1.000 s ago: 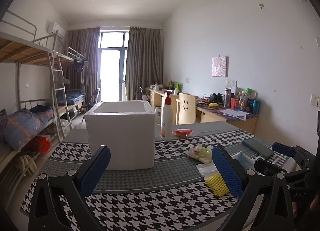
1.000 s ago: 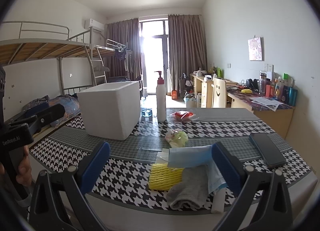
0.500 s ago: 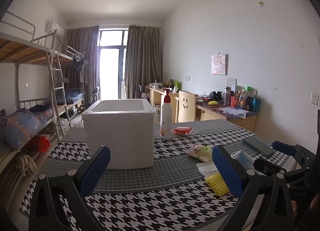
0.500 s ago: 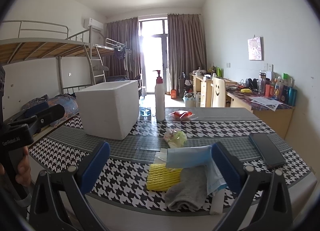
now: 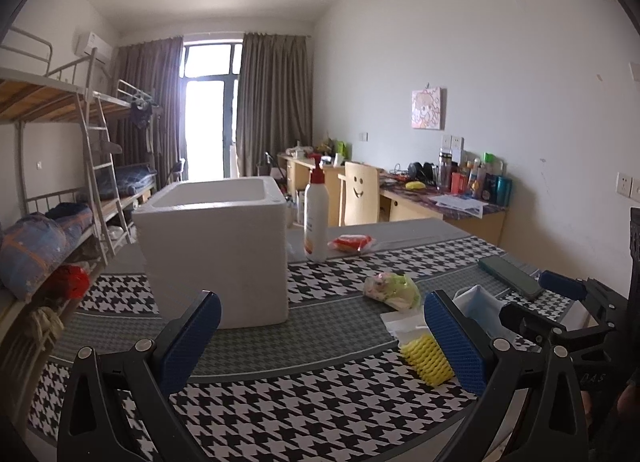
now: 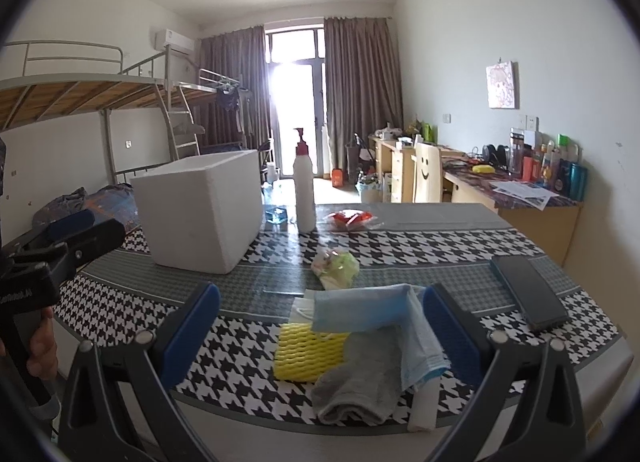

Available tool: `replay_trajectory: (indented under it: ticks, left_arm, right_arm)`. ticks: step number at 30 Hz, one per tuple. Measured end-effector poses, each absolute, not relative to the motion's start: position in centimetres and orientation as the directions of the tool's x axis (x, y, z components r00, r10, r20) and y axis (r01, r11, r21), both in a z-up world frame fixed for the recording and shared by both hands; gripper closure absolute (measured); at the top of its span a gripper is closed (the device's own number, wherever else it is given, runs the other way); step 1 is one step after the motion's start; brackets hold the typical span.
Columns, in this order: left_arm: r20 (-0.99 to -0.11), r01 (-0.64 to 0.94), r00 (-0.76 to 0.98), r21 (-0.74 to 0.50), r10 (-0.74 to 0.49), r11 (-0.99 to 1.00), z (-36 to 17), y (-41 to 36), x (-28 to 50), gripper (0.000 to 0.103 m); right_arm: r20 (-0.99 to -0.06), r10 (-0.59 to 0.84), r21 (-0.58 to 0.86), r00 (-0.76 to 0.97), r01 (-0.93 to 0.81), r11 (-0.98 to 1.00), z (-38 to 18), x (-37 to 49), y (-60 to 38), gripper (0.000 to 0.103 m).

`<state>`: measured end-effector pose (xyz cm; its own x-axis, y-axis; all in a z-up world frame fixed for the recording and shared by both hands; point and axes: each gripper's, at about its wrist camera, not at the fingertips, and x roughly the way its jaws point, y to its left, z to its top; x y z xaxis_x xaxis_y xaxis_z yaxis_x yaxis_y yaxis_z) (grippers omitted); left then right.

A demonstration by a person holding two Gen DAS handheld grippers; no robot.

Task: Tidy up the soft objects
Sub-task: 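Move both tools toward the pile of mask, sock and foam net, then grasp the blue face mask with the right gripper and lift it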

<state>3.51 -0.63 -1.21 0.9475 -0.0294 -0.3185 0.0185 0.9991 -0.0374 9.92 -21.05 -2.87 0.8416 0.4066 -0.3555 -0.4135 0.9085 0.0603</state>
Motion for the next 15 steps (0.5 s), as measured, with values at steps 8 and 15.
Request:
replay_trajectory:
  ticks: [8,15]
  left_arm:
    - [-0.364,0.054,0.929,-0.037,-0.064,0.998,-1.8,-1.5,4.9,0.001]
    - [-0.416,0.091,0.904,-0.034,-0.096,0.995,-2.7,-2.8,6.8,0.001]
  right_arm:
    - [-0.386,0.389,0.075,0.836,-0.392,0.917,-3.5,10.9,-22.1,0.001]
    - [-0.428,0.370,0.089,0.824,-0.369,0.925,-4.3,11.8,-22.8,0.001]
